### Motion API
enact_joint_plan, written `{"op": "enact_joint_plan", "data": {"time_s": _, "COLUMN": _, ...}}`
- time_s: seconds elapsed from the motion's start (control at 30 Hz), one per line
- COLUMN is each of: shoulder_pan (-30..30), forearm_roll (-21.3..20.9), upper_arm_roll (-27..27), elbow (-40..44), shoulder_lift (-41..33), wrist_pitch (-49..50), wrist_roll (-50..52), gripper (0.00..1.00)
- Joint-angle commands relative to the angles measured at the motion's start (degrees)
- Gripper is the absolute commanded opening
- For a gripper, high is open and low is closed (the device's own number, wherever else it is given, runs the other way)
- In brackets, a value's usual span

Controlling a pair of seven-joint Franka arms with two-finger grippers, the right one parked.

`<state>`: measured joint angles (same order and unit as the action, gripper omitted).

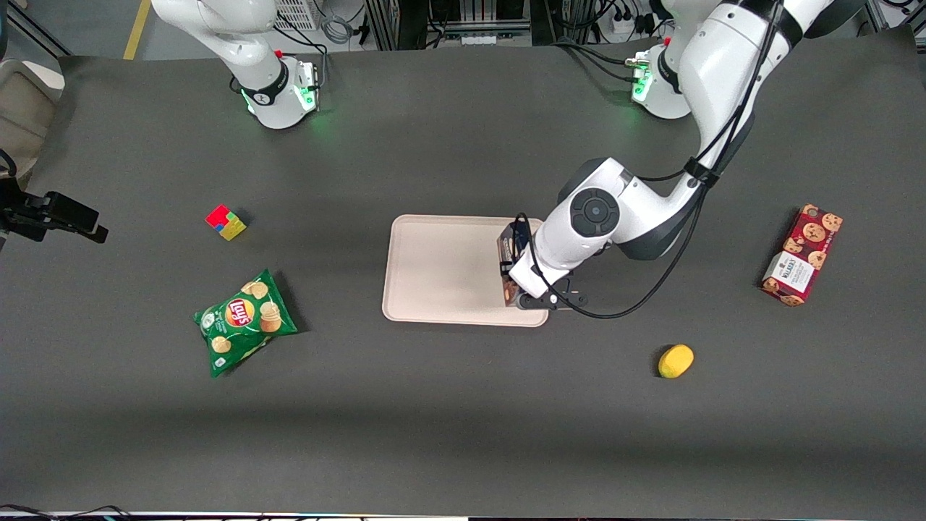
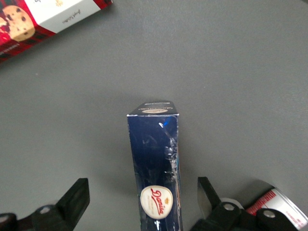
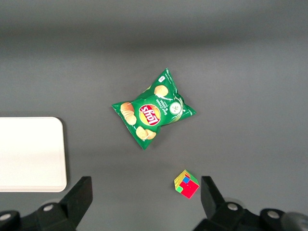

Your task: Place cookie box on tray

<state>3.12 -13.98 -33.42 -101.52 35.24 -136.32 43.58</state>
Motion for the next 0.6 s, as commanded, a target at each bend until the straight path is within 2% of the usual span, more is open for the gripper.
{"op": "enact_joint_plan", "data": {"time_s": 0.0, "shoulder_pan": 0.31, "forearm_roll": -2.36, "upper_arm_roll": 0.11, "elbow": -0.08, "shoulder_lift": -0.61, "wrist_pitch": 3.16, "wrist_roll": 1.16, "gripper": 1.00}}
{"op": "enact_joint_plan", "data": {"time_s": 0.33, "shoulder_pan": -0.83, "forearm_roll": -1.93, "upper_arm_roll": 0.02, "elbow": 4.04, "shoulder_lift": -7.54, "wrist_pitch": 20.19, "wrist_roll": 1.77, "gripper": 1.00}}
{"op": "enact_joint_plan", "data": {"time_s": 0.57, "shoulder_pan": -0.92, "forearm_roll": 1.68, "upper_arm_roll": 1.08, "elbow": 15.72, "shoulder_lift": -12.82, "wrist_pitch": 41.46, "wrist_roll": 1.68, "gripper": 1.00}}
